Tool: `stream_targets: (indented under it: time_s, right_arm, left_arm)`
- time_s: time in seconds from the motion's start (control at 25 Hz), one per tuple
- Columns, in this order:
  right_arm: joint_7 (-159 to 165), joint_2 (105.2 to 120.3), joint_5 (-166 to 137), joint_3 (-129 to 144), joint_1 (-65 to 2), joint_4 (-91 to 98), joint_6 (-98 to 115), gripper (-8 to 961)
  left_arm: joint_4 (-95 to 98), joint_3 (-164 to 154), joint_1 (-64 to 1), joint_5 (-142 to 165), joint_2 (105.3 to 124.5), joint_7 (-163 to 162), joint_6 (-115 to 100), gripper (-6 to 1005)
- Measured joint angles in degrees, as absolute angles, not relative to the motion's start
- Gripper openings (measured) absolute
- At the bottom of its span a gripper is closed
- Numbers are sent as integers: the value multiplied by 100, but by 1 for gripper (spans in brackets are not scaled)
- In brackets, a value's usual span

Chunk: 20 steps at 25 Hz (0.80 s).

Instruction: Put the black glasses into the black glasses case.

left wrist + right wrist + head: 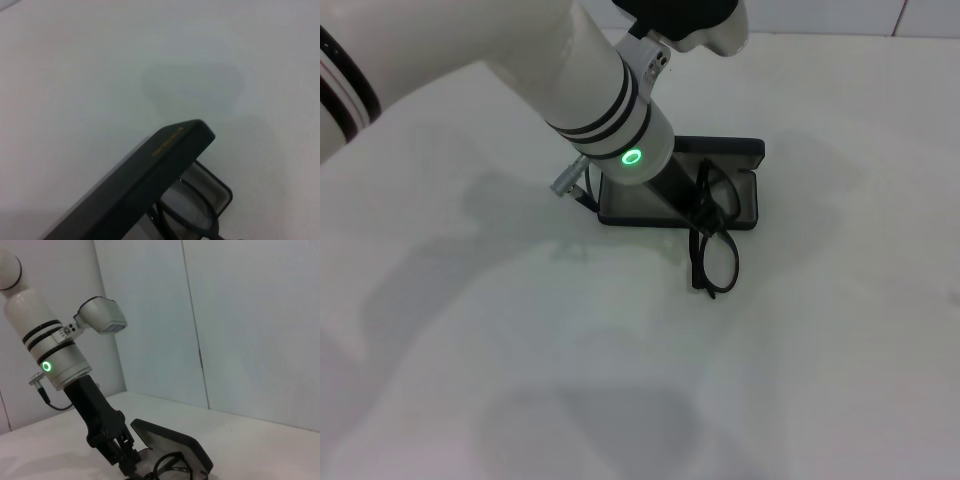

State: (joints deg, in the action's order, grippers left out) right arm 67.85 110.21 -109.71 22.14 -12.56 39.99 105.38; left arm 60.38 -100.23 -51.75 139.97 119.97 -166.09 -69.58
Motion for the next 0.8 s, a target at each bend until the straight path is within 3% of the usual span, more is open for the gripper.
stream_targets:
  time_s: [0.08,0.2,0.8]
  right_arm:
    - [6785,11030,-10972,2214,-1260,3999,10538,205]
    - [6785,11054,-10974,2214,-1275,3999,10538,205]
    - [6656,11066,-10978,2216,-1280,3870,10461,205]
  left_arm:
    - [5997,-10022,-5181,14006,11997,-16609,-6955,185]
    - [5959,-10018,-5166,14009,12000,-16611,-6906,387]
    - [5550,-10044,-5337,13923,12052,-16660,-6410,384]
